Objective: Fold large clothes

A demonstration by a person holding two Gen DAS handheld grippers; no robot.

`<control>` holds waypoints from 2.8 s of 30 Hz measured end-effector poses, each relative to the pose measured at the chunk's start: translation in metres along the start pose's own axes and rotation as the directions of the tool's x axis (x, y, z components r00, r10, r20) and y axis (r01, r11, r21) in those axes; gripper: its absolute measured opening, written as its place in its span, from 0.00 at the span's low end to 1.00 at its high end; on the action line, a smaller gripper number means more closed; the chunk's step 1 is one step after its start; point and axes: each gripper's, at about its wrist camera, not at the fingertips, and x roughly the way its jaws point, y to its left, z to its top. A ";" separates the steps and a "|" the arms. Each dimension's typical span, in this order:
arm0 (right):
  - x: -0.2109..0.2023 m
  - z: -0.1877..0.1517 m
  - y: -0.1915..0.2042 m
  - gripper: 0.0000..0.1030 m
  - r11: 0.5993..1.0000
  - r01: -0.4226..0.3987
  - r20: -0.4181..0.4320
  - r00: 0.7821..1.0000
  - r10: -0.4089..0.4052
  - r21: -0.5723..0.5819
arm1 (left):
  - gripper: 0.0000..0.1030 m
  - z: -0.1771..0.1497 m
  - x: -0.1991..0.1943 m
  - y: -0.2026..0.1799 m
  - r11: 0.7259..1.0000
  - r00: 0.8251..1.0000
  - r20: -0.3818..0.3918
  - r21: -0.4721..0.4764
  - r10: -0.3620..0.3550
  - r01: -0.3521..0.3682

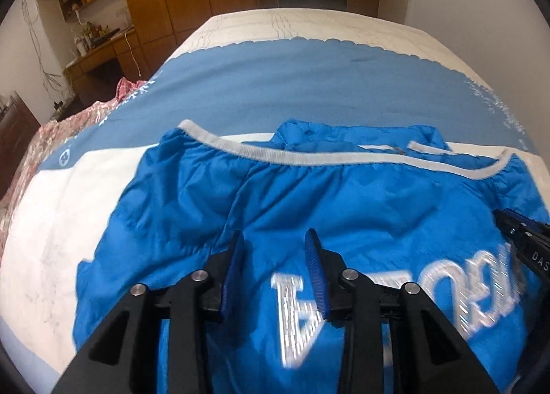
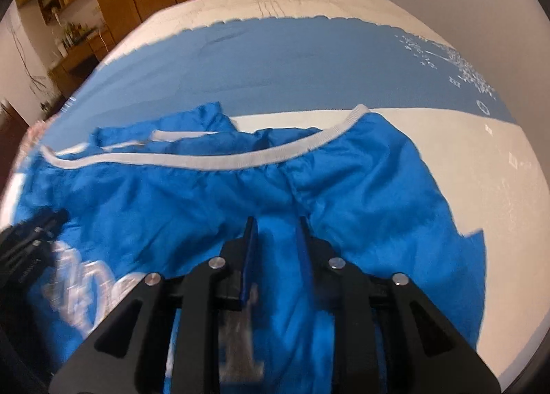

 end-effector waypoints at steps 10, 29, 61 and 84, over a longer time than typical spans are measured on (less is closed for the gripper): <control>-0.001 -0.038 0.013 0.23 0.999 0.007 0.038 0.999 -0.005 -0.051 | 0.38 -0.035 -0.009 -0.006 0.998 0.998 0.025 0.030 -0.062 0.061; -0.085 -0.041 -0.054 0.63 1.000 0.025 0.047 0.999 -0.025 0.005 | 0.53 -0.038 -0.088 0.056 0.997 0.998 0.062 0.075 0.024 -0.028; -0.016 -0.056 -0.121 0.93 0.960 -0.135 -0.212 0.959 0.189 0.245 | 0.87 -0.052 0.002 0.149 0.922 0.951 -0.138 -0.319 -0.277 0.222; -0.125 -0.037 -0.081 0.20 0.956 -0.276 -0.070 0.956 0.284 0.103 | 0.11 -0.037 -0.114 0.118 0.938 0.960 0.047 -0.201 -0.277 0.281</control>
